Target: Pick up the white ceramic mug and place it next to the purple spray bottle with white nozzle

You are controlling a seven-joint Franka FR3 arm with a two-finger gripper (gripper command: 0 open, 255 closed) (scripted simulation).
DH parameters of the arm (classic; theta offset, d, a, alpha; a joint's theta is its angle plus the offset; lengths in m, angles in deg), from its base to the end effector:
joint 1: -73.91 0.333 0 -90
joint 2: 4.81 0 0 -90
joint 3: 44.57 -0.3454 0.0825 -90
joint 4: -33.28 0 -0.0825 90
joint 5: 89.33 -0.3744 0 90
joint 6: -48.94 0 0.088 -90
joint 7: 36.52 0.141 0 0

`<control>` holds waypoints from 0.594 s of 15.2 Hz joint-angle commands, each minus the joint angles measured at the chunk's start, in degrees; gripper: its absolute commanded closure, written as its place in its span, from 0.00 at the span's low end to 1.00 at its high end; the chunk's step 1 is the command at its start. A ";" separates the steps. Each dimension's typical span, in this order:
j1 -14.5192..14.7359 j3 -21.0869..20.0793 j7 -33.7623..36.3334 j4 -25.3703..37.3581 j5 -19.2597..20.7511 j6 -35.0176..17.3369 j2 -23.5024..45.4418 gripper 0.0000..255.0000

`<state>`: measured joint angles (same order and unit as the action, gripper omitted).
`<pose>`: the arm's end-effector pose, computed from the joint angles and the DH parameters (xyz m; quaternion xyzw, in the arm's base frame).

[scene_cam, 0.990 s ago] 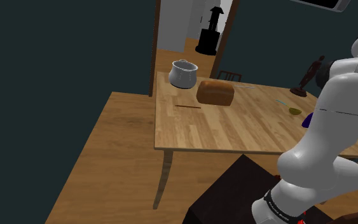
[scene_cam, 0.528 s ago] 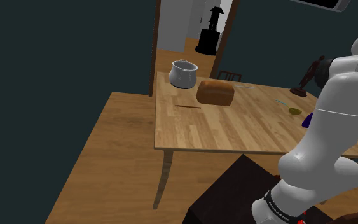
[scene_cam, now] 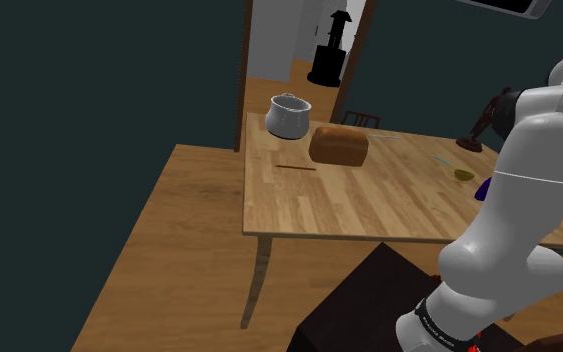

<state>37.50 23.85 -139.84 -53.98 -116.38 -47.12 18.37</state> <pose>0.0030 -0.6225 0.5372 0.9986 -0.0231 0.0453 0.0141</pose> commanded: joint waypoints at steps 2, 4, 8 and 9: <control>0.81 0.06 -0.45 -2.62 -0.13 -2.41 -0.03 1.00; 1.14 -0.03 -0.76 -4.12 -0.35 -3.86 0.09 1.00; 1.55 -0.35 -1.47 -6.90 -0.98 -6.64 0.52 1.00; 1.61 -0.47 -1.67 -7.55 -1.18 -7.32 0.66 1.00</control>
<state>38.97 23.43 -141.33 -60.82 -117.41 -53.71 18.97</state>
